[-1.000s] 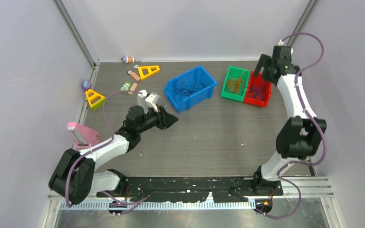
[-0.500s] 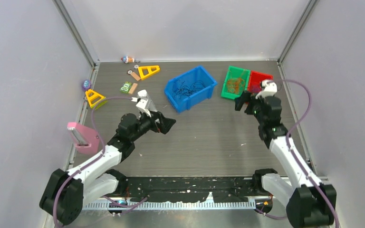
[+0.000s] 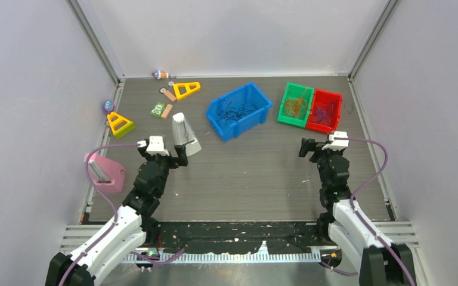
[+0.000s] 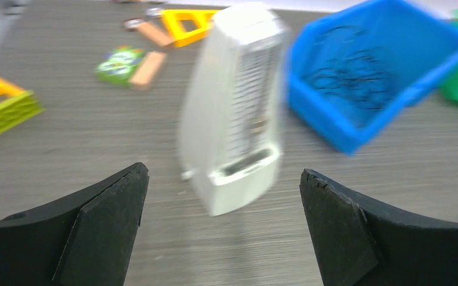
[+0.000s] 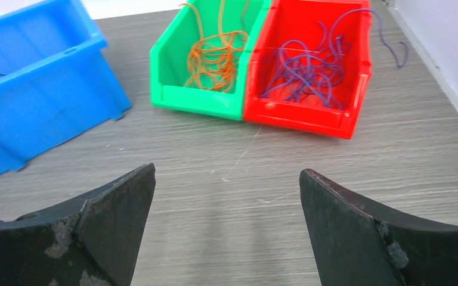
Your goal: Untangle the cables
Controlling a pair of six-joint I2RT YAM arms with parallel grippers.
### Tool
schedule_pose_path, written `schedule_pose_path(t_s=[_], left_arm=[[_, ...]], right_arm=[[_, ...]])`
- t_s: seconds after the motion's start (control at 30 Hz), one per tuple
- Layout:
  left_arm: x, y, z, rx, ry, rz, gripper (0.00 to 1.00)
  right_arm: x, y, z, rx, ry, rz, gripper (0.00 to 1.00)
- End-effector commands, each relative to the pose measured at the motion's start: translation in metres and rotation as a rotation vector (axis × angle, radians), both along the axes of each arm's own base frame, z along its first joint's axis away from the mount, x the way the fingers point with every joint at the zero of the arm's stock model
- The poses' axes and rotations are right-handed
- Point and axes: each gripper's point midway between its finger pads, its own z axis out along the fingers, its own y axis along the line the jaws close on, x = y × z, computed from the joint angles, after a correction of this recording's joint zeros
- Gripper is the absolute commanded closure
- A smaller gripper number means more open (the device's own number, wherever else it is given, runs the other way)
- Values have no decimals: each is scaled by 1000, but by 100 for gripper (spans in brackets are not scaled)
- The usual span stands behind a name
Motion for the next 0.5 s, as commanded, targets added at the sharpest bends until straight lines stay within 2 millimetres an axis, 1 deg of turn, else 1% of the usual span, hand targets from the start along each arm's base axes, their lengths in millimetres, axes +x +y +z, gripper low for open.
schedule_pose_path(t_s=[0.0, 0.03, 0.07, 0.1, 0.13, 0.17, 0.2, 0.23, 0.27, 0.3, 0.33, 0.4, 0.43, 0.47], left_arm=[[5, 61, 4, 170, -74, 280, 0], [7, 63, 6, 210, -98, 285, 0], [9, 67, 6, 242, -116, 306, 0], [11, 71, 1, 275, -115, 321, 0], [12, 75, -3, 292, -124, 341, 1], [17, 78, -13, 316, -109, 349, 1], [21, 80, -19, 328, -98, 355, 1], [26, 81, -26, 338, -85, 353, 1], [32, 84, -25, 345, -98, 364, 0], [38, 85, -21, 364, -109, 379, 1], [43, 84, -20, 393, -102, 371, 1], [55, 87, -29, 409, -77, 335, 4], [58, 95, -26, 389, -95, 369, 2], [58, 103, -25, 354, -87, 405, 1]], right_arm=[[14, -41, 17, -40, -120, -178, 3], [17, -44, 2, -31, -89, -173, 2], [19, -55, 10, -1, -140, -202, 1], [24, -50, 1, 11, -117, -154, 1], [29, -50, 6, -1, -124, -128, 5], [32, -52, 2, -14, -103, -126, 6], [36, -52, 8, -33, -123, -122, 7], [38, -53, 0, -38, -107, -122, 7], [39, -54, 6, -41, -138, -126, 7], [42, -53, 0, -37, -128, -119, 7], [45, -47, 0, -52, -118, -85, 7], [49, -43, -1, -63, -105, -64, 7], [51, -40, -3, -68, -96, -50, 4], [53, -38, -6, -86, -83, -47, 3]])
